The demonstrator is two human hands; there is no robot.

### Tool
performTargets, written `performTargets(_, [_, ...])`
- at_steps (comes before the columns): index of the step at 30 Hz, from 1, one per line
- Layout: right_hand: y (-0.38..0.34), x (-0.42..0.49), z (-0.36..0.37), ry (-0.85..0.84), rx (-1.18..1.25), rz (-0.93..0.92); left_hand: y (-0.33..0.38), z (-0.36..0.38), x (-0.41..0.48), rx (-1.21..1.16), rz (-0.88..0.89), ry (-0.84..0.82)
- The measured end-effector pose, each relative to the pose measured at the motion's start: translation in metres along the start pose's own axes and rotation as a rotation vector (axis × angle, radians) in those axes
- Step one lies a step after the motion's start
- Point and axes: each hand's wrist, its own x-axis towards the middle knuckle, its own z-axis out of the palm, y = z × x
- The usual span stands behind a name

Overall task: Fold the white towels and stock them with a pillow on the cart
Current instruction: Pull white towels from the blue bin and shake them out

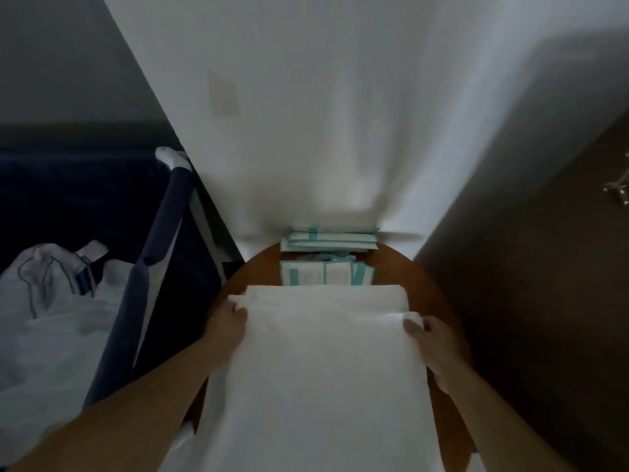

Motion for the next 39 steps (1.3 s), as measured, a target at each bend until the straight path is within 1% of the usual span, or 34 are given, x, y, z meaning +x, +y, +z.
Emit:
performTargets(3, [0.006, 0.014, 0.010, 0.024, 0.002, 0.041, -0.009, 0.014, 0.018, 0.023, -0.007, 0.050])
performTargets(5, [0.006, 0.015, 0.011, 0.060, 0.030, 0.036, -0.011, 0.019, 0.018, -0.054, 0.015, 0.080])
performTargets(8, [0.005, 0.016, 0.011, 0.102, 0.008, 0.015, -0.016, 0.022, 0.005, -0.158, -0.007, 0.166])
performTargets(10, [0.006, 0.018, 0.013, 0.106, -0.020, 0.031, -0.023, 0.023, 0.008, -0.119, 0.032, 0.172])
performTargets(14, [0.012, 0.026, 0.022, 0.123, -0.098, 0.131, -0.025, 0.024, 0.030, 0.093, 0.123, 0.082])
performTargets(15, [0.014, 0.027, 0.024, 0.133, -0.137, 0.121, -0.024, 0.023, 0.033, 0.206, 0.192, 0.110])
performTargets(16, [0.015, 0.027, 0.025, 0.148, -0.176, 0.092, -0.022, 0.024, 0.036, 0.358, 0.339, 0.158])
performTargets(17, [0.016, 0.026, 0.027, 0.169, -0.211, 0.052, -0.019, 0.026, 0.038, 0.488, 0.532, 0.177])
performTargets(18, [0.017, 0.027, 0.028, 0.189, -0.240, 0.016, -0.014, 0.030, 0.038, 0.576, 0.733, 0.155])
performTargets(19, [0.017, 0.028, 0.030, 0.199, -0.252, 0.000, -0.009, 0.037, 0.038, 0.640, 0.899, 0.093])
performTargets(20, [0.017, 0.030, 0.032, 0.190, -0.235, 0.010, -0.005, 0.046, 0.038, 0.696, 0.993, -0.003])
performTargets(21, [0.018, 0.032, 0.034, 0.174, -0.197, 0.034, 0.002, 0.054, 0.038, 0.752, 1.021, -0.100])
performTargets(22, [0.018, 0.033, 0.036, 0.161, -0.151, 0.064, 0.007, 0.061, 0.039, 0.804, 1.011, -0.190])
performTargets(25, [0.018, 0.029, 0.032, 0.147, -0.068, 0.100, 0.025, 0.064, 0.048, 0.857, 0.995, -0.313])
performTargets(28, [0.019, 0.017, 0.027, 0.087, -0.056, 0.148, 0.038, 0.055, 0.056, 0.898, 0.897, -0.471])
performTargets(30, [0.024, 0.006, 0.027, 0.018, -0.009, 0.180, 0.045, 0.049, 0.060, 0.929, 0.820, -0.520])
performTargets(34, [0.027, -0.011, 0.027, -0.095, 0.149, 0.176, 0.055, 0.042, 0.065, 0.954, 0.654, -0.581])
performTargets(36, [0.024, -0.016, 0.022, -0.140, 0.226, 0.189, 0.054, 0.039, 0.066, 0.975, 0.618, -0.607])
performTargets(39, [0.024, -0.023, 0.016, -0.238, 0.274, 0.209, 0.049, 0.032, 0.065, 0.995, 0.558, -0.655])
